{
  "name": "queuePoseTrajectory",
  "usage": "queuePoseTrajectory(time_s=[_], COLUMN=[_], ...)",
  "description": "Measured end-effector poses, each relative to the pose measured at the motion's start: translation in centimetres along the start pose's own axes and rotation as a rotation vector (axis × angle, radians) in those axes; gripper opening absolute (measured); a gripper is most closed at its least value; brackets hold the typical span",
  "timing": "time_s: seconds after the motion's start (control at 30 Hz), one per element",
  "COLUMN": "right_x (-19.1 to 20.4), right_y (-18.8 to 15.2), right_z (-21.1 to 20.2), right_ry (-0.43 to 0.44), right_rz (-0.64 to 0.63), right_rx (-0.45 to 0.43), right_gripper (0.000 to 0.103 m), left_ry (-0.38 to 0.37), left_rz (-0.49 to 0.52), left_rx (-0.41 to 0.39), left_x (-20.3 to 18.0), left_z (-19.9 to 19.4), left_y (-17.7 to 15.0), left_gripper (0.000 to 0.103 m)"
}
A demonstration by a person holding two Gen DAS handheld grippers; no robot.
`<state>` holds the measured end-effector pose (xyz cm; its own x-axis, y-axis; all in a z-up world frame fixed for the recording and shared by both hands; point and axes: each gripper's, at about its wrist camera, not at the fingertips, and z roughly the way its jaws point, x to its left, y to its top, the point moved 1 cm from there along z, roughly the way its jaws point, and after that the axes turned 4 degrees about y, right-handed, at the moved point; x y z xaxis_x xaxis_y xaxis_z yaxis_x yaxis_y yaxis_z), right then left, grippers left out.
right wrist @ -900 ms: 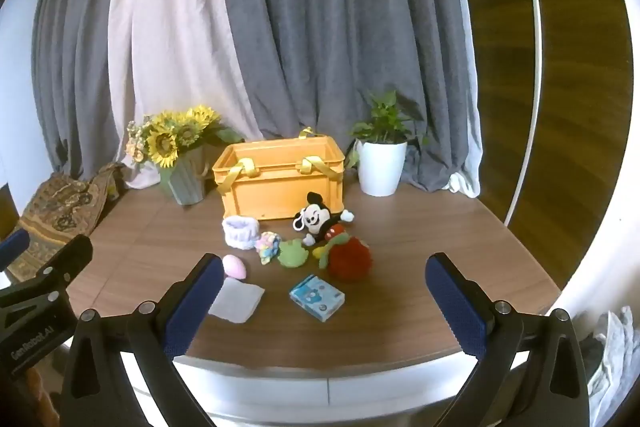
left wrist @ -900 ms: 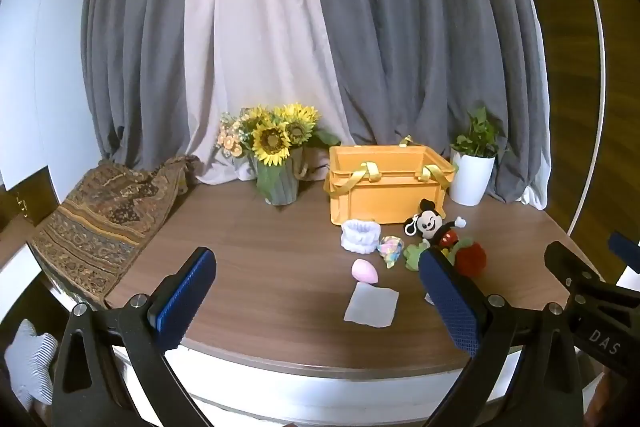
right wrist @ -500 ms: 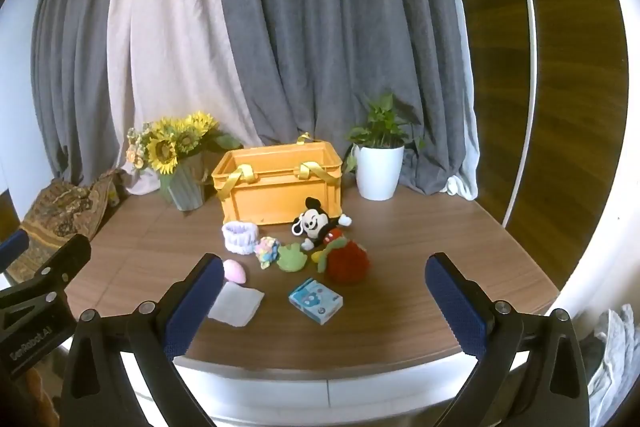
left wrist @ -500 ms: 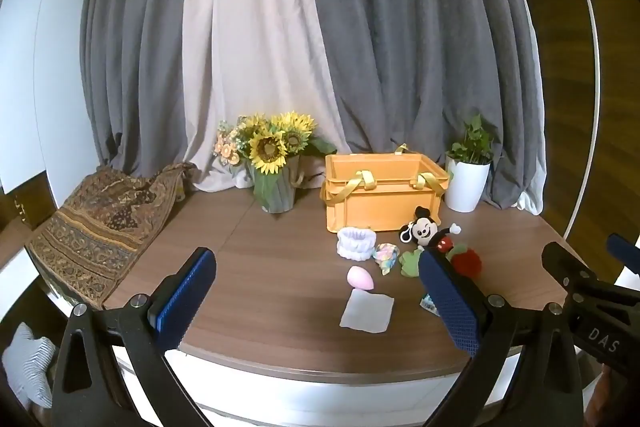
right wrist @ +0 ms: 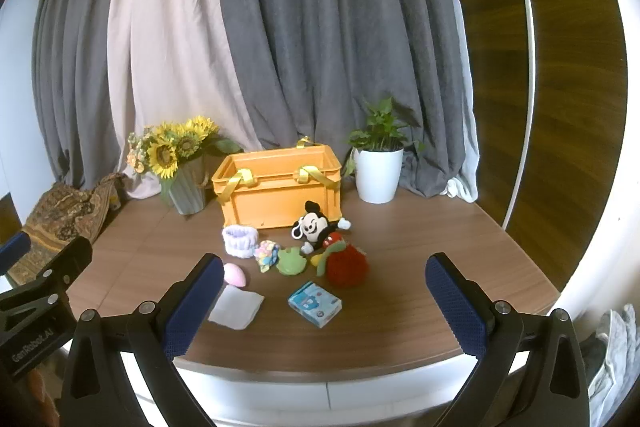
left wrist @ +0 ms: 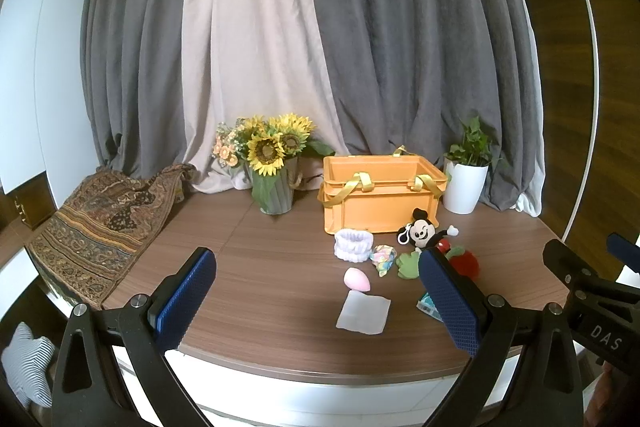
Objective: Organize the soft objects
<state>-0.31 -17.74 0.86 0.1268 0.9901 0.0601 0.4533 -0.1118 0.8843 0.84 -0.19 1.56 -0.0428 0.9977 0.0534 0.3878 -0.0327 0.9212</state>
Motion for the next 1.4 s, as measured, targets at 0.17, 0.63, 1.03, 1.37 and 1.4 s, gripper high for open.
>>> queuePoseTrajectory(time_s=[0.17,0.63,1.03,1.37,1.4], right_x=[-0.17,-0.2,-0.22,-0.2,-0.2], right_y=[0.39,0.42,0.56,0.59,0.45], right_z=[-0.5,-0.55,-0.64,-0.66,-0.64], right_ry=[0.003,0.004,0.004,0.003,0.004], right_rz=[0.003,0.005,0.006,0.006,0.006], right_rx=[-0.004,-0.005,-0.007,-0.007,-0.01], right_gripper=[0.103,0.103,0.103,0.103,0.103], left_ry=[0.001,-0.001,0.0,0.0,-0.001], left_rz=[0.001,0.0,-0.002,-0.003,-0.003], left_rx=[-0.002,-0.005,-0.009,-0.009,-0.01], left_x=[-0.34,-0.67,-0.64,-0.64,-0.63], left_z=[0.01,-0.09,-0.13,-0.12,-0.13], left_y=[-0.26,-0.5,-0.63,-0.64,-0.66], left_gripper=[0.103,0.103,0.103,0.103,0.103])
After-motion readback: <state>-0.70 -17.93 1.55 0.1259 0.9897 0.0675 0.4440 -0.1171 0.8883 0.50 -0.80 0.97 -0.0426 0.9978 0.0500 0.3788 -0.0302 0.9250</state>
